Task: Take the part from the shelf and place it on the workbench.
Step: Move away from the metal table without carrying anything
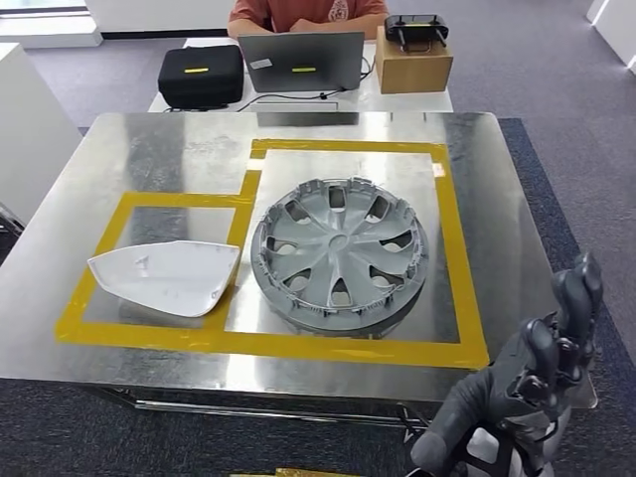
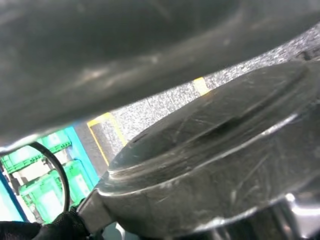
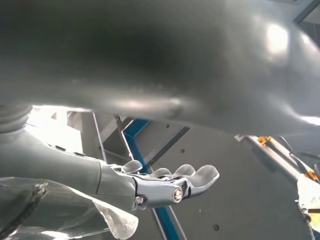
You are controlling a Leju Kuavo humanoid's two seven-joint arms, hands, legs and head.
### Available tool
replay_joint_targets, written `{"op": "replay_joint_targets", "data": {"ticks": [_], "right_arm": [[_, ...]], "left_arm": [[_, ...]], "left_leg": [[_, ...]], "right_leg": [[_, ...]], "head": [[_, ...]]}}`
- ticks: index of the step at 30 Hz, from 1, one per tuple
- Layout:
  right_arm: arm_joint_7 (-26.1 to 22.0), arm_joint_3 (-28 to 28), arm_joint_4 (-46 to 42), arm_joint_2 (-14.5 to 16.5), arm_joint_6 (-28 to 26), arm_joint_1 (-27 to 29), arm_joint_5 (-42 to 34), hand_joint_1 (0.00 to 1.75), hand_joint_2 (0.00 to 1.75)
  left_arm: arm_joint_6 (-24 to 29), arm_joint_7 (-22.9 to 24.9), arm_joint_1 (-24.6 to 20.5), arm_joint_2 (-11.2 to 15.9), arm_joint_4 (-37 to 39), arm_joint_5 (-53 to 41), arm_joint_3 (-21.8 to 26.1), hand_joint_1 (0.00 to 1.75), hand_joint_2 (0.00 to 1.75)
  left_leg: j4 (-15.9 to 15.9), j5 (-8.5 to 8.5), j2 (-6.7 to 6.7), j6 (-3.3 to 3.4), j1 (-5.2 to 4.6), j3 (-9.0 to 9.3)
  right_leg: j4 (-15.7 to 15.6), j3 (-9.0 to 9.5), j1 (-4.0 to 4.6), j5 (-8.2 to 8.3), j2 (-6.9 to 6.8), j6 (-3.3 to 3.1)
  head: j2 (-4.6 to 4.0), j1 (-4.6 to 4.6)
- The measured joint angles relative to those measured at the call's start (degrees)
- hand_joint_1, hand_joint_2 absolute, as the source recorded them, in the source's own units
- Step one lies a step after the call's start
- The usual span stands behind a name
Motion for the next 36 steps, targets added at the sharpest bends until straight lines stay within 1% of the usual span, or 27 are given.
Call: {"op": "replay_joint_targets", "data": {"ticks": [2,3,4,7,8,9,11,12,13,14,16,17,18,19,20,21,23,24,26,27,28,29,31,32,33,35,36], "right_arm": [[0.0,-0.03,0.0,0.0,0.02,0.01,0.14,0.0,0.0],[0.0,-0.04,0.0,0.0,0.02,0.01,0.19,0.0,0.0],[0.0,-0.05,0.0,0.0,0.02,0.0,0.23,0.0,0.0],[0.0,-0.09,-0.02,0.0,0.02,-0.03,0.42,0.0,0.0],[0.0,-0.11,-0.04,0.0,0.02,-0.06,0.5,0.0,0.0],[0.0,-0.13,-0.05,0.0,0.02,-0.08,0.58,0.0,0.0],[0.0,-0.18,-0.07,0.0,0.02,-0.14,0.7,0.0,0.0],[0.01,-0.22,-0.07,0.0,0.02,-0.14,0.75,0.0,0.0],[0.01,-0.26,-0.06,0.0,0.02,-0.15,0.79,0.0,0.0],[0.02,-0.31,-0.05,0.0,0.02,-0.15,0.82,0.0,0.0],[0.02,-0.36,-0.04,0.0,0.02,-0.14,0.84,0.0,0.0],[0.02,-0.36,-0.04,0.0,0.02,-0.14,0.84,0.0,0.0],[0.02,-0.36,-0.03,0.0,0.02,-0.13,0.82,0.0,0.0],[0.02,-0.36,-0.03,0.0,0.02,-0.13,0.81,0.0,0.0],[0.02,-0.37,-0.02,0.0,0.02,-0.14,0.81,0.0,0.0],[0.02,-0.37,-0.02,0.0,0.02,-0.17,0.8,0.0,0.0],[0.0,-0.37,-0.02,0.0,0.01,-0.29,0.81,0.0,0.0],[-0.02,-0.37,-0.02,0.0,0.01,-0.32,0.84,0.0,0.0],[-0.05,-0.37,0.0,0.0,0.01,-0.27,0.9,0.0,0.0],[-0.05,-0.38,0.01,0.0,0.01,-0.28,0.93,0.0,0.0],[-0.04,-0.38,0.03,0.0,0.02,-0.29,0.94,0.0,0.0],[-0.04,-0.37,0.03,0.0,0.02,-0.32,0.96,0.0,0.0],[-0.05,-0.37,0.05,0.0,0.03,-0.32,0.98,0.0,0.0],[-0.05,-0.36,0.07,0.0,0.03,-0.31,0.98,0.0,0.0],[-0.05,-0.36,0.09,0.0,0.04,-0.29,0.98,0.0,0.0],[-0.07,-0.36,0.16,0.0,0.04,-0.24,0.99,0.0,0.0],[-0.08,-0.36,0.19,0.0,0.04,-0.22,0.99,0.0,0.0]], "left_arm": [[0.01,0.0,0.01,0.0,0.0,0.0,0.0,0.0,0.0],[0.02,0.01,0.01,0.0,0.0,0.0,0.0,0.0,0.0],[0.02,0.01,0.01,0.0,0.0,0.0,0.0,0.0,0.0],[0.08,0.03,-0.23,0.1,-0.01,0.0,0.0,0.0,0.0],[0.11,0.03,-0.36,0.14,-0.01,0.01,0.0,0.0,0.0],[0.15,0.04,-0.48,0.18,-0.01,0.04,0.0,0.0,0.0],[0.17,0.09,-0.47,0.11,0.01,0.13,0.0,0.0,0.0],[0.17,0.14,-0.43,0.11,0.02,0.17,0.0,0.0,0.0],[0.17,0.19,-0.4,0.12,0.03,0.19,0.0,0.0,0.0],[0.16,0.22,-0.4,0.11,0.04,0.21,0.0,0.0,0.0],[0.11,0.24,-0.44,0.07,0.04,0.27,0.0,0.0,0.0],[0.07,0.24,-0.42,0.01,0.04,0.28,0.0,0.0,0.0],[0.03,0.24,-0.39,-0.04,0.04,0.3,0.0,0.0,0.0],[-0.01,0.24,-0.37,-0.06,0.04,0.3,0.0,0.0,0.0],[-0.02,0.24,-0.36,-0.07,0.04,0.31,0.0,0.0,0.0],[-0.02,0.24,-0.38,-0.08,0.04,0.31,0.0,0.0,0.0],[-0.03,0.24,-0.42,-0.11,0.04,0.31,0.0,0.0,0.0],[-0.04,0.24,-0.42,-0.13,0.04,0.31,0.0,0.0,0.0],[-0.07,0.24,-0.37,-0.13,0.04,0.31,0.0,0.0,0.0],[-0.09,0.24,-0.34,-0.12,0.05,0.31,0.0,0.0,0.0],[-0.12,0.24,-0.3,-0.11,0.05,0.31,0.0,0.0,0.0],[-0.15,0.24,-0.26,-0.11,0.05,0.32,0.0,0.0,0.0],[-0.19,0.24,-0.23,-0.11,0.05,0.33,0.0,0.0,0.0],[-0.2,0.24,-0.23,-0.11,0.06,0.33,0.0,0.0,0.0],[-0.2,0.24,-0.23,-0.12,0.06,0.33,0.0,0.0,0.0],[-0.19,0.24,-0.25,-0.13,0.05,0.33,0.0,0.0,0.0],[-0.19,0.24,-0.26,-0.13,0.04,0.33,0.0,0.0,0.0]], "left_leg": [[7.05,-3.98,-0.01,0.12,-0.09,-1.85],[8.03,-4.5,-0.02,0.36,-0.16,-1.43],[6.57,-4.0,-0.04,0.74,-0.29,0.21],[-5.89,-0.71,-0.09,2.38,-1.04,8.8],[-8.65,-0.17,-0.07,2.68,-1.33,10.47],[-9.93,0.05,-0.06,2.85,-1.6,11.11],[-10.23,1.04,-0.03,3.06,-1.8,10.78],[-10.43,1.72,0.07,3.35,-1.74,10.49],[-10.67,2.45,0.21,3.71,-1.64,10.02],[-10.86,3.22,0.36,3.99,-1.51,9.37],[-10.79,4.53,0.52,4.3,-1.52,7.58],[-10.73,5.23,0.57,4.27,-1.53,6.61],[-10.64,5.93,0.63,4.2,-1.53,5.61],[-10.5,6.58,0.69,4.09,-1.51,4.64],[-10.31,7.13,0.73,3.94,-1.47,3.77],[-10.03,7.61,0.75,3.73,-1.42,3.02],[-9.35,8.46,0.71,3.19,-1.54,1.86],[-9.11,8.95,0.69,2.92,-1.62,1.52],[-9.02,9.97,0.68,2.35,-1.61,1.15],[-8.91,9.87,0.6,2.01,-1.51,0.98],[-8.16,8.7,0.48,1.62,-1.4,0.61],[-6.29,6.43,0.35,1.26,-1.3,-0.02],[0.39,0.32,0.17,0.73,-1.14,-1.8],[3.87,-1.92,0.15,0.59,-1.1,-2.54],[6.64,-3.12,0.14,0.52,-1.07,-2.94],[8.31,-2.28,0.11,0.55,-1.04,-1.86],[6.78,-0.88,0.1,0.67,-1.03,-0.03]], "right_leg": [[0.04,-1.39,0.37,0.96,-0.05,-0.33],[0.05,-2.06,0.57,1.46,-0.04,-0.38],[0.06,-2.69,0.77,1.96,-0.01,-0.39],[0.07,-3.9,1.18,3.33,0.06,-0.1],[0.07,-4.06,1.19,3.72,-0.03,0.16],[0.05,-4.12,1.12,4.08,-0.18,0.48],[-0.2,-4.18,0.94,4.9,-0.4,1.19],[-0.06,-4.36,0.82,4.62,-0.41,1.5],[0.77,-4.88,0.75,3.35,-0.38,1.79],[2.73,-5.68,0.69,1.06,-0.35,2.07],[9.74,-7.72,0.58,-4.75,-0.34,2.54],[13.3,-8.3,0.56,-6.51,-0.34,2.74],[15.55,-8.15,0.56,-6.91,-0.35,2.9],[15.85,-7.04,0.54,-6.11,-0.37,3.02],[13.89,-4.81,0.52,-4.59,-0.41,3.07],[10.09,-1.61,0.47,-3.29,-0.47,3.11],[1.52,4.61,0.54,-3.11,-0.52,2.81],[-1.2,6.12,0.61,-3.59,-0.48,2.53],[-2.37,5.93,0.79,-3.73,-0.37,1.65],[-2.36,5.39,0.76,-3.36,-0.44,1.14],[-2.33,4.93,0.72,-2.88,-0.56,0.51],[-2.39,4.31,0.64,-2.28,-0.68,-0.05],[-2.35,2.91,0.63,-0.94,-0.78,-0.65],[-2.31,2.29,0.65,-0.33,-0.77,-0.7],[-2.26,1.7,0.67,0.27,-0.75,-0.7],[-2.06,0.14,0.68,1.46,-0.71,-0.56],[-1.92,-0.81,0.69,2.09,-0.69,-0.43]], "head": [[0.0,-0.08],[0.0,-0.07],[0.0,-0.07],[0.0,-0.03],[0.0,-0.03],[0.0,0.0],[0.0,-0.01],[0.0,-0.01],[0.0,0.02],[0.0,0.07],[0.0,0.14],[0.0,0.13],[0.0,0.13],[0.0,0.13],[0.0,0.11],[0.0,0.13],[0.0,0.11],[0.0,0.12],[0.0,0.07],[0.0,0.09],[0.0,0.04],[0.0,0.01],[0.0,-0.06],[0.0,-0.07],[0.0,-0.07],[0.0,-0.07],[0.0,-0.07]]}}
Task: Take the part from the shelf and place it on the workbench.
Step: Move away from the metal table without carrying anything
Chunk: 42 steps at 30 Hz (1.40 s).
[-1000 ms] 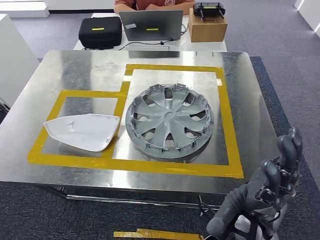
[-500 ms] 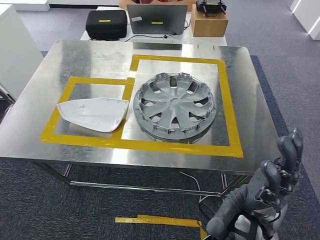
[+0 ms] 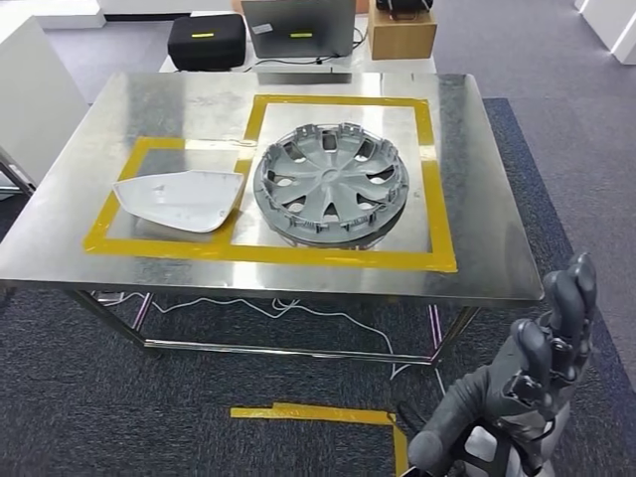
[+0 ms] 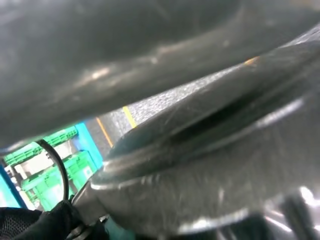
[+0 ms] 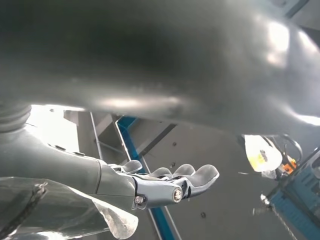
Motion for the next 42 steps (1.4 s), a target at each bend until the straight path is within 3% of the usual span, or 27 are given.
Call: {"op": "replay_joint_targets", "data": {"ticks": [2,4,6,8,10,12,13,14,15,17,19,20,22,23,25,27,28,29,30,31,32,33,35,38,40,42], "right_arm": [[-0.03,0.0,0.01,0.0,0.0,0.01,0.02,0.0,0.0],[-0.06,0.0,0.03,0.0,-0.01,-0.03,0.09,0.0,0.0],[-0.07,0.0,0.09,0.01,-0.02,-0.07,0.23,0.0,0.0],[-0.07,-0.05,0.23,0.02,-0.02,-0.02,0.44,0.0,0.0],[-0.07,-0.27,0.49,0.02,-0.02,0.16,0.73,0.0,0.0],[-0.07,-0.68,0.83,0.03,-0.02,0.57,1.07,0.0,0.0],[-0.07,-0.87,1.02,0.04,-0.02,0.81,1.23,0.0,0.0],[-0.07,-1.04,1.19,0.04,-0.02,1.01,1.33,0.0,0.0],[-0.07,-1.14,1.33,0.05,-0.02,1.14,1.4,0.0,0.0],[-0.08,-1.26,1.54,0.11,-0.02,1.18,1.5,0.0,0.0],[-0.1,-1.3,1.61,0.26,-0.03,1.13,1.56,0.0,0.0],[-0.11,-1.33,1.64,0.33,-0.03,1.17,1.58,0.0,0.0],[-0.09,-1.73,1.78,0.53,-0.03,1.59,2.01,0.0,0.0],[-0.03,-2.19,1.96,0.74,-0.03,1.91,2.54,0.0,0.0],[0.98,-3.56,2.89,1.42,-0.01,2.8,4.64,0.0,0.0],[7.61,-4.69,5.67,0.93,0.94,3.49,9.93,0.0,0.0],[14.32,-4.59,7.64,-0.47,2.61,3.39,13.14,0.0,0.0],[23.38,-3.76,9.93,-2.65,5.65,2.83,15.67,0.0,0.0],[32.81,-2.43,12.12,-5.29,9.38,1.95,16.73,0.0,0.0],[42.15,-0.78,14.3,-8.13,13.58,0.88,16.35,0.0,0.0],[49.9,0.96,16.41,-10.86,17.56,-0.27,15.13,0.0,0.0],[54.74,2.58,18.36,-13.36,20.92,-1.48,13.67,0.0,0.0],[58.27,5.94,22.17,-17.87,26.23,-3.75,10.93,0.0,0.0],[57.97,9.79,28.11,-21.99,28.33,-5.34,8.5,0.0,0.0],[58.13,10.87,32.08,-23.38,27.45,-5.56,8.05,0.0,0.0],[58.27,11.58,35.36,-24.36,26.63,-5.77,7.88,0.0,0.0]], "left_arm": [[0.01,0.0,-0.04,0.03,0.0,0.0,0.01,0.0,0.0],[0.03,0.0,-0.14,0.1,0.01,0.0,0.0,0.0,0.0],[0.05,0.01,-0.2,0.11,0.02,0.0,0.0,0.0,0.0],[0.09,0.09,-0.16,0.08,0.04,0.0,0.01,0.0,0.0],[0.15,0.2,-0.14,0.09,0.07,0.01,0.02,0.0,0.0],[0.19,0.26,-0.13,0.06,0.07,0.02,0.02,0.0,0.0],[0.22,0.27,-0.11,0.02,0.07,0.02,0.02,0.0,0.0],[0.26,0.28,-0.09,-0.01,0.07,0.03,0.02,0.0,0.0],[0.31,0.3,-0.06,-0.02,0.07,0.03,0.02,0.0,0.0],[0.37,0.31,-0.1,-0.04,0.07,0.04,0.02,0.0,0.0],[0.4,0.31,-0.15,-0.11,0.07,0.04,0.02,0.0,0.0],[0.44,0.31,-0.15,-0.14,0.07,0.05,0.02,0.0,0.0],[0.54,0.33,-0.09,-0.14,0.07,0.23,0.04,0.0,0.0],[0.61,0.37,-0.04,-0.11,0.07,0.67,0.05,0.0,0.0],[0.84,0.68,0.09,-0.04,0.07,2.11,0.07,0.0,0.0],[1.37,1.48,0.2,-0.02,0.07,3.57,0.08,0.0,0.0],[1.71,2.0,0.22,-0.02,0.07,4.03,0.11,0.0,0.0],[2.02,2.54,0.2,-0.03,0.07,4.39,0.19,0.0,0.0],[2.29,2.97,0.15,-0.03,0.07,4.59,0.28,0.0,0.0],[2.51,3.33,0.07,-0.03,0.07,4.68,0.36,0.0,0.0],[2.67,3.62,0.02,-0.07,0.07,4.73,0.42,0.0,0.0],[2.8,3.85,-0.01,-0.14,0.07,4.64,0.44,0.0,0.0],[3.02,4.31,0.02,-0.3,0.08,4.22,0.46,0.0,0.0],[3.23,4.84,0.02,-0.39,0.1,3.38,0.46,0.0,0.0],[3.25,4.97,-0.04,-0.52,0.11,3.07,0.46,0.0,0.0],[3.23,4.99,-0.07,-0.66,0.11,2.95,0.46,0.0,0.0]], "left_leg": [[-7.74,2.18,-0.22,0.52,-0.03,6.28],[-15.7,1.88,-0.57,1.17,-0.2,11.72],[-18.33,1.58,-0.69,1.76,-0.47,12.83],[-18.38,2.66,-0.4,2.52,-0.43,11.76],[-18.52,4.11,-0.02,3.31,-0.35,10.19],[-18.42,5.63,0.12,3.68,-0.53,8.19],[-18.33,6.39,0.15,3.7,-0.63,7.13],[-18.21,7.11,0.19,3.67,-0.71,6.08],[-18.05,7.78,0.23,3.6,-0.78,5.06],[-17.59,8.88,0.27,3.35,-0.88,3.48],[-17.06,9.82,0.25,2.9,-1.01,2.48],[-16.93,10.32,0.25,2.61,-0.99,2.2],[-16.98,11.25,0.22,1.96,-0.86,1.81],[-16.71,10.83,0.09,1.59,-0.79,1.51],[-13.48,7.05,-0.19,0.88,-0.61,0.34],[-6.29,1.43,-0.26,0.29,-0.27,-1.33],[-2.91,-0.04,-0.26,0.11,-0.13,-1.87],[-0.94,-0.18,-0.26,-0.01,-0.01,-1.76],[-1.16,0.87,-0.27,-0.07,0.11,-0.73],[-3.61,2.52,-0.27,-0.12,0.23,1.32],[-7.62,3.66,-0.3,-0.15,0.34,3.96],[-11.77,4.07,-0.44,-0.08,0.3,6.47],[-16.66,3.72,-0.71,0.46,0.07,9.01],[-17.46,4.62,-0.77,1.99,-0.15,8.6],[-17.9,5.72,-0.64,3.16,-0.03,7.82],[-17.8,6.71,-0.5,3.75,-0.1,6.51]], "right_leg": [[0.29,-1.55,0.03,1.18,0.09,0.39],[0.49,-2.36,0.17,2.27,0.09,0.91],[0.37,-2.75,0.19,3.42,0.0,1.53],[0.74,-3.33,-0.02,3.01,0.07,2.15],[4.91,-5.08,-0.13,-1.7,0.18,2.64],[12.78,-7.21,-0.12,-7.37,0.22,2.96],[16.07,-7.6,-0.11,-8.5,0.22,3.04],[17.68,-7.13,-0.1,-8.21,0.21,3.05],[17.1,-5.51,-0.09,-6.85,0.21,2.96],[10.13,0.72,-0.02,-4.36,0.18,2.56],[1.35,7.13,0.21,-5.02,0.15,2.14],[-1.16,8.6,0.38,-5.7,0.16,1.92],[-2.37,8.4,0.45,-5.5,0.13,1.23],[-2.45,7.8,0.38,-4.95,0.04,0.71],[-2.68,6.7,0.13,-3.72,-0.22,-0.25],[-2.58,5.43,0.21,-2.54,-0.33,-0.59],[-2.43,4.68,0.23,-1.91,-0.32,-0.57],[-2.18,3.84,0.23,-1.28,-0.28,-0.48],[-1.84,2.9,0.2,-0.75,-0.24,-0.31],[-1.41,1.93,0.15,-0.33,-0.21,-0.07],[-0.92,1.07,0.1,-0.03,-0.23,0.2],[-0.47,0.27,0.09,0.21,-0.28,0.52],[0.04,-0.8,0.09,0.97,-0.36,1.31],[-0.01,-1.35,-0.03,1.61,-0.39,2.62],[3.08,-2.89,-0.12,-1.45,-0.16,3.18],[10.72,-5.72,-0.23,-6.56,0.07,3.5]], "head": [[0.0,0.0],[0.0,0.03],[0.0,0.05],[0.0,0.01],[0.0,0.08],[0.0,0.18],[0.0,0.18],[0.0,0.17],[0.0,0.17],[0.0,0.17],[0.0,0.19],[0.0,0.21],[0.0,0.24],[0.0,0.23],[0.0,-0.04],[0.0,-0.34],[0.0,-0.4],[0.0,-0.43],[0.0,-0.46],[0.0,-0.48],[0.0,-0.5],[0.0,-0.49],[0.0,-0.51],[0.0,-0.5],[0.0,-0.27],[0.0,-0.07]]}}
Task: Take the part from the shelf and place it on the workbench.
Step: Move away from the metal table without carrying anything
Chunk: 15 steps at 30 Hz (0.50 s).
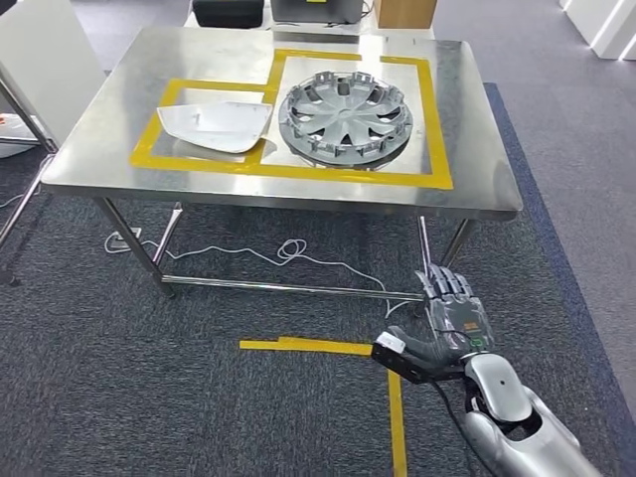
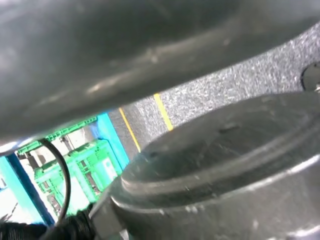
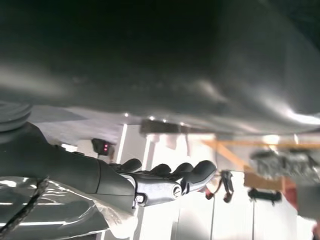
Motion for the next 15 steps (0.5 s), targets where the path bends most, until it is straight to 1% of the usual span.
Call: {"op": "replay_joint_targets", "data": {"ticks": [1,2,3,4,5,6,7,8,9,10,11,12,13,14,15], "right_arm": [[0.14,0.22,1.36,-0.22,-0.41,0.05,-0.07,0.0,0.0],[0.26,0.33,2.67,-0.32,-1.11,0.27,-0.08,0.0,0.0],[0.33,0.29,4.08,-0.3,-2.4,0.65,0.07,0.0,0.0],[0.23,0.09,5.8,-0.13,-4.53,1.09,0.4,0.0,0.0],[-0.08,-0.31,7.75,0.21,-7.22,1.51,0.73,0.0,0.0],[-0.62,-0.91,10.14,0.81,-10.17,1.8,0.91,0.0,0.0],[-1.49,-1.62,12.81,1.59,-13.15,2.05,0.63,0.0,0.0],[-2.82,-2.38,15.89,2.53,-15.86,2.27,-0.33,0.0,0.0],[-4.72,-3.19,19.42,3.55,-18.09,2.43,-2.11,0.0,0.0],[-7.0,-4.07,23.28,4.68,-19.83,2.61,-4.64,0.0,0.0],[-9.48,-5.06,27.35,5.98,-20.97,2.65,-7.59,0.0,0.0],[-11.73,-6.08,31.25,7.21,-21.31,2.62,-10.53,0.0,0.0],[-13.56,-7.17,34.96,8.47,-21.05,2.52,-13.18,0.0,0.0],[-15.2,-8.31,38.68,9.68,-19.95,2.33,-15.96,0.0,0.0],[-16.63,-9.55,42.39,10.76,-18.07,2.16,-19.0,0.0,0.0]], "left_arm": [[-0.02,0.01,0.0,-0.04,0.0,-0.13,0.0,0.0,0.0],[-0.05,0.01,0.0,-0.06,0.0,-0.3,0.0,0.0,0.0],[-0.11,0.02,0.0,-0.07,0.0,-0.55,0.0,0.0,0.0],[-0.19,0.03,0.0,-0.09,0.0,-0.78,0.0,0.0,0.0],[-0.26,0.03,-0.01,-0.12,0.0,-0.99,0.0,0.0,0.0],[-0.33,0.04,-0.02,-0.17,0.0,-1.23,-0.01,0.0,0.0],[-0.39,0.03,-0.03,-0.22,0.0,-1.45,-0.03,0.0,0.0],[-0.43,0.02,-0.07,-0.26,0.0,-1.75,-0.05,0.0,0.0],[-0.46,0.01,-0.12,-0.31,0.0,-2.02,-0.09,0.0,0.0],[-0.49,-0.01,-0.14,-0.33,0.0,-2.26,-0.11,0.0,0.0],[-0.51,-0.04,-0.16,-0.34,0.0,-2.51,-0.14,0.0,0.0],[-0.53,-0.07,-0.16,-0.34,0.0,-2.71,-0.16,0.0,0.0],[-0.56,-0.11,-0.14,-0.33,0.0,-2.97,-0.19,0.0,0.0],[-0.6,-0.2,-0.16,-0.31,0.0,-3.25,-0.23,0.0,0.0],[-0.63,-0.31,-0.19,-0.31,0.01,-3.55,-0.29,0.0,0.0]], "left_leg": [[0.12,0.46,0.07,0.05,-0.09,-0.72],[0.24,0.91,0.14,0.06,-0.17,-1.41],[0.39,1.32,0.18,0.03,-0.22,-2.09],[0.6,1.7,0.18,-0.05,-0.23,-2.74],[0.89,2.02,0.17,-0.2,-0.24,-3.35],[1.2,2.33,0.15,-0.44,-0.31,-3.93],[1.41,2.66,0.15,-0.74,-0.38,-4.34],[1.57,3.03,0.15,-1.06,-0.44,-4.59],[1.59,3.43,0.15,-1.38,-0.48,-4.73],[1.57,3.86,0.12,-1.69,-0.47,-4.79],[1.72,3.81,0.04,-2.0,-0.41,-4.99],[2.34,2.81,-0.03,-2.34,-0.37,-5.35],[3.88,0.75,-0.09,-2.68,-0.31,-5.88],[6.58,-2.32,-0.12,-3.0,-0.2,-6.57],[10.13,-5.52,-0.11,-3.25,-0.13,-7.25]], "right_leg": [[3.8,-1.06,0.0,-1.72,0.04,0.11],[6.09,-1.32,0.0,-2.36,0.05,0.18],[6.22,-0.46,0.0,-1.85,0.05,0.2],[3.86,1.65,-0.01,-0.41,0.04,0.16],[-0.25,4.66,-0.02,1.05,0.02,0.09],[-4.87,7.92,0.04,1.83,0.0,-0.01],[-8.46,10.29,0.11,2.18,0.04,-0.26],[-10.65,11.55,0.2,2.06,0.09,-0.51],[-11.33,11.9,0.35,1.92,0.16,-0.81],[-11.25,11.36,0.36,2.28,0.19,-1.28],[-11.27,10.86,0.31,2.68,0.1,-1.73],[-11.24,10.4,0.23,3.16,0.0,-2.31],[-11.31,9.74,0.11,3.76,-0.11,-2.86],[-11.3,9.13,0.07,4.41,-0.19,-3.24],[-11.26,8.44,0.1,5.04,-0.2,-3.45]], "head": [[0.0,0.01],[0.0,-0.01],[0.0,-0.02],[0.0,-0.02],[0.0,-0.01],[0.0,0.01],[0.0,-0.05],[0.0,-0.05],[0.0,-0.07],[0.0,-0.1],[0.0,-0.05],[0.0,-0.12],[0.0,-0.21],[0.0,-0.3],[0.0,-0.42]]}}
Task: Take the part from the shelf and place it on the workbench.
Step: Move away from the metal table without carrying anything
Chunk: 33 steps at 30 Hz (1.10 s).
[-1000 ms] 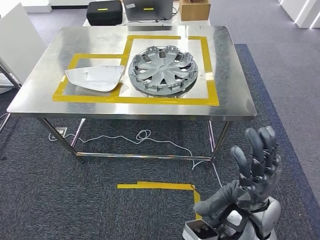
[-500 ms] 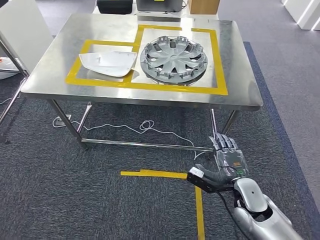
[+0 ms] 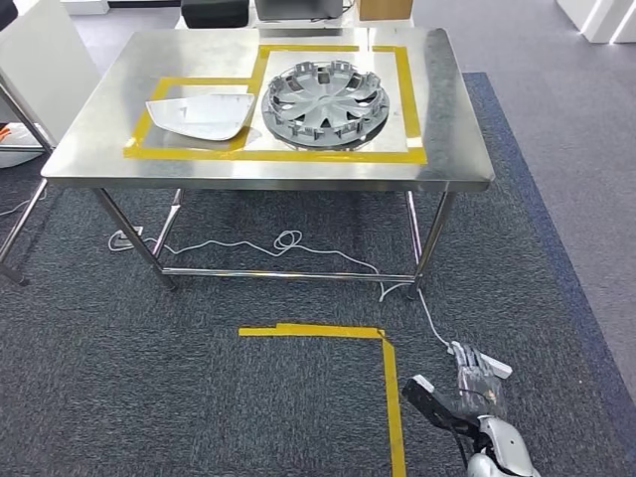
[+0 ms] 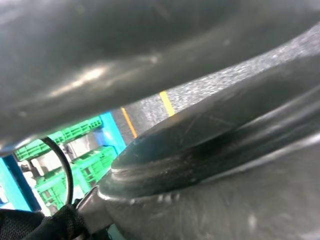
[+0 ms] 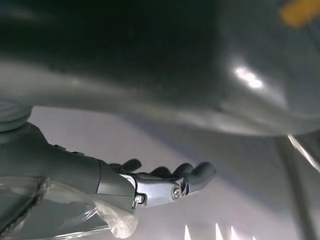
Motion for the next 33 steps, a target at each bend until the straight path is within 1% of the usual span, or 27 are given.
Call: {"op": "replay_joint_targets", "data": {"ticks": [1,2,3,4,6,8,10,11,12,13,14,16,17,18,19,20,21,23,24,25,26,27,28,29,31,32,33], "right_arm": [[-1.45,-1.49,3.75,1.11,2.34,-0.1,-3.45,0.0,0.0],[-2.83,-3.1,7.26,2.12,4.5,-0.02,-6.77,0.0,0.0],[-3.86,-4.77,10.31,2.99,6.32,0.16,-9.42,0.0,0.0],[-4.41,-6.39,13.02,3.75,8.09,0.31,-11.58,0.0,0.0],[-4.1,-9.43,17.68,5.04,11.69,0.44,-15.03,0.0,0.0],[-3.23,-12.47,21.43,6.06,14.75,0.95,-18.55,0.0,0.0],[-3.0,-15.35,24.43,6.8,16.19,1.82,-21.31,0.0,0.0],[-3.07,-16.7,25.75,7.06,16.51,2.27,-22.47,0.0,0.0],[-3.11,-17.98,26.94,7.39,16.6,2.79,-23.53,0.0,0.0],[-3.02,-19.24,27.96,7.69,16.53,3.32,-24.49,0.0,0.0],[-2.76,-20.4,28.85,7.96,16.38,3.74,-25.3,0.0,0.0],[-1.84,-22.47,30.32,8.44,16.19,4.14,-26.19,0.0,0.0],[-1.35,-23.26,30.91,8.58,16.22,4.2,-26.34,0.0,0.0],[-0.92,-23.9,31.41,8.71,16.32,4.23,-26.41,0.0,0.0],[-0.63,-24.38,31.78,8.79,16.48,4.29,-26.49,0.0,0.0],[-0.47,-24.83,32.05,8.85,16.71,4.34,-26.67,0.0,0.0],[-0.47,-25.27,32.22,8.91,17.03,4.35,-26.96,0.0,0.0],[-0.87,-26.19,32.36,9.01,17.85,4.18,-27.73,0.0,0.0],[-1.15,-26.62,32.44,9.11,18.25,4.07,-28.08,0.0,0.0],[-1.41,-26.99,32.52,9.19,18.57,4.02,-28.36,0.0,0.0],[-1.59,-27.29,32.65,9.31,18.78,4.04,-28.56,0.0,0.0],[-1.76,-27.54,32.8,9.46,18.97,4.14,-28.69,0.0,0.0],[-1.88,-27.75,32.9,9.58,19.09,4.22,-28.79,0.0,0.0],[-2.0,-27.96,33.0,9.68,19.18,4.29,-28.88,0.0,0.0],[-2.38,-28.39,33.07,9.74,19.36,4.32,-28.95,0.0,0.0],[-2.64,-28.55,33.08,9.74,19.46,4.26,-28.96,0.0,0.0],[-2.92,-28.67,33.1,9.74,19.58,4.17,-28.96,0.0,0.0]], "left_arm": [[-0.02,-0.13,-0.04,0.01,0.01,-0.3,-0.1,0.0,0.0],[-0.03,-0.28,-0.09,0.01,0.01,-0.55,-0.19,0.0,0.0],[-0.03,-0.4,-0.12,0.02,0.02,-0.8,-0.27,0.0,0.0],[-0.03,-0.5,-0.13,0.04,0.02,-0.99,-0.34,0.0,0.0],[-0.03,-0.71,-0.21,0.14,0.01,-1.46,-0.56,0.0,0.0],[0.02,-0.94,-0.36,0.26,0.01,-1.75,-0.85,0.0,0.0],[0.1,-1.21,-0.44,0.32,0.05,-1.8,-1.03,0.0,0.0],[0.14,-1.34,-0.45,0.32,0.08,-1.79,-1.07,0.0,0.0],[0.21,-1.47,-0.47,0.34,0.11,-1.78,-1.08,0.0,0.0],[0.27,-1.59,-0.47,0.38,0.13,-1.75,-1.08,0.0,0.0],[0.32,-1.7,-0.46,0.41,0.15,-1.7,-1.08,0.0,0.0],[0.34,-1.87,-0.4,0.44,0.17,-1.63,-1.08,0.0,0.0],[0.33,-1.91,-0.38,0.43,0.18,-1.62,-1.07,0.0,0.0],[0.32,-1.94,-0.38,0.43,0.19,-1.62,-1.07,0.0,0.0],[0.32,-1.95,-0.39,0.43,0.19,-1.62,-1.07,0.0,0.0],[0.32,-1.95,-0.4,0.43,0.19,-1.61,-1.06,0.0,0.0],[0.32,-1.95,-0.43,0.43,0.19,-1.61,-1.06,0.0,0.0],[0.35,-1.96,-0.52,0.44,0.19,-1.6,-1.06,0.0,0.0],[0.4,-1.96,-0.56,0.46,0.2,-1.6,-1.06,0.0,0.0],[0.45,-1.98,-0.59,0.48,0.2,-1.6,-1.06,0.0,0.0],[0.51,-2.0,-0.59,0.52,0.21,-1.6,-1.06,0.0,0.0],[0.56,-2.03,-0.56,0.58,0.22,-1.6,-1.06,0.0,0.0],[0.58,-2.06,-0.49,0.62,0.22,-1.6,-1.06,0.0,0.0],[0.59,-2.09,-0.39,0.67,0.23,-1.6,-1.06,0.0,0.0],[0.62,-2.14,-0.25,0.69,0.23,-1.61,-1.06,0.0,0.0],[0.65,-2.2,-0.25,0.69,0.23,-1.61,-1.06,0.0,0.0],[0.69,-2.27,-0.28,0.69,0.23,-1.62,-1.06,0.0,0.0]], "left_leg": [[3.71,-2.39,0.0,-0.17,0.07,-0.49],[6.61,-3.37,0.0,-0.24,0.08,-0.51],[7.9,-2.84,0.0,-0.21,0.08,0.15],[7.29,-1.37,-0.01,-0.07,0.07,1.66],[0.41,0.97,-0.11,0.65,-0.06,7.39],[-7.83,0.41,-0.26,1.44,-0.34,12.89],[-10.77,-0.02,-0.28,1.89,-0.63,14.36],[-10.78,0.59,-0.16,2.18,-0.59,13.95],[-10.96,1.21,-0.01,2.6,-0.51,13.46],[-11.12,1.96,0.16,3.01,-0.41,12.76],[-11.23,2.75,0.32,3.34,-0.33,11.91],[-11.1,4.22,0.55,3.59,-0.46,9.96],[-10.93,4.98,0.66,3.58,-0.52,8.88],[-10.67,5.69,0.77,3.52,-0.54,7.75],[-10.33,6.35,0.85,3.42,-0.53,6.6],[-9.91,6.94,0.91,3.26,-0.5,5.43],[-9.41,7.44,0.94,3.04,-0.51,4.46],[-8.4,8.37,1.0,2.47,-0.63,3.06],[-8.11,8.91,1.02,2.21,-0.68,2.71],[-7.99,9.49,1.03,1.95,-0.65,2.44],[-7.97,9.98,0.99,1.68,-0.59,2.16],[-7.75,9.68,0.91,1.34,-0.48,1.84],[-6.79,8.24,0.81,0.96,-0.38,1.36],[-4.79,5.72,0.72,0.6,-0.28,0.69],[2.09,-0.58,0.63,0.12,-0.06,-0.7],[5.68,-2.44,0.62,0.01,0.02,-1.1],[8.18,-2.86,0.6,-0.02,0.07,-0.95]], "right_leg": [[0.09,-0.82,0.05,0.63,-0.07,-0.05],[0.26,-1.73,0.1,1.22,-0.18,-0.03],[0.49,-2.67,0.14,1.73,-0.31,0.03],[0.76,-3.61,0.18,2.23,-0.39,0.1],[1.27,-5.16,0.26,3.21,-0.31,0.33],[1.41,-5.79,0.34,4.26,-0.28,0.75],[1.06,-5.82,0.26,5.4,-0.33,1.36],[0.88,-5.84,0.16,5.68,-0.27,1.7],[1.15,-6.13,0.1,5.03,-0.15,2.01],[2.3,-6.71,0.06,3.2,-0.01,2.28],[4.63,-7.56,0.03,0.26,0.12,2.49],[12.01,-9.28,0.0,-5.78,0.24,2.81],[15.52,-9.57,0.0,-6.94,0.24,2.94],[17.79,-9.2,0.0,-6.44,0.24,3.03],[18.24,-7.98,-0.03,-4.73,0.24,3.08],[16.69,-5.74,-0.07,-2.8,0.23,3.12],[13.18,-2.52,-0.13,-1.93,0.23,3.15],[3.95,4.26,-0.05,-3.49,0.32,2.91],[0.81,6.1,0.06,-4.7,0.36,2.65],[-0.65,6.67,0.23,-5.26,0.39,2.28],[-0.63,6.13,0.24,-5.06,0.32,1.78],[-0.47,5.53,0.23,-4.58,0.18,1.35],[-0.35,4.9,0.18,-4.01,0.02,0.78],[-0.34,4.16,0.1,-3.34,-0.16,0.27],[-0.25,2.36,0.14,-1.89,-0.32,-0.31],[-0.15,1.43,0.17,-1.09,-0.35,-0.36],[0.01,0.42,0.22,-0.3,-0.35,-0.34]], "head": [[0.0,-0.04],[0.0,-0.06],[0.0,-0.07],[0.0,-0.06],[0.0,-0.07],[0.0,0.01],[0.0,-0.04],[0.0,-0.14],[0.0,-0.21],[0.0,-0.13],[0.0,-0.08],[0.0,0.09],[0.0,0.07],[0.0,0.08],[0.0,0.07],[0.0,0.07],[0.0,0.08],[0.0,0.11],[0.0,0.15],[0.0,0.19],[0.0,0.25],[0.0,0.27],[0.0,0.28],[0.0,0.23],[0.0,0.11],[0.0,0.07],[0.0,0.05]]}}
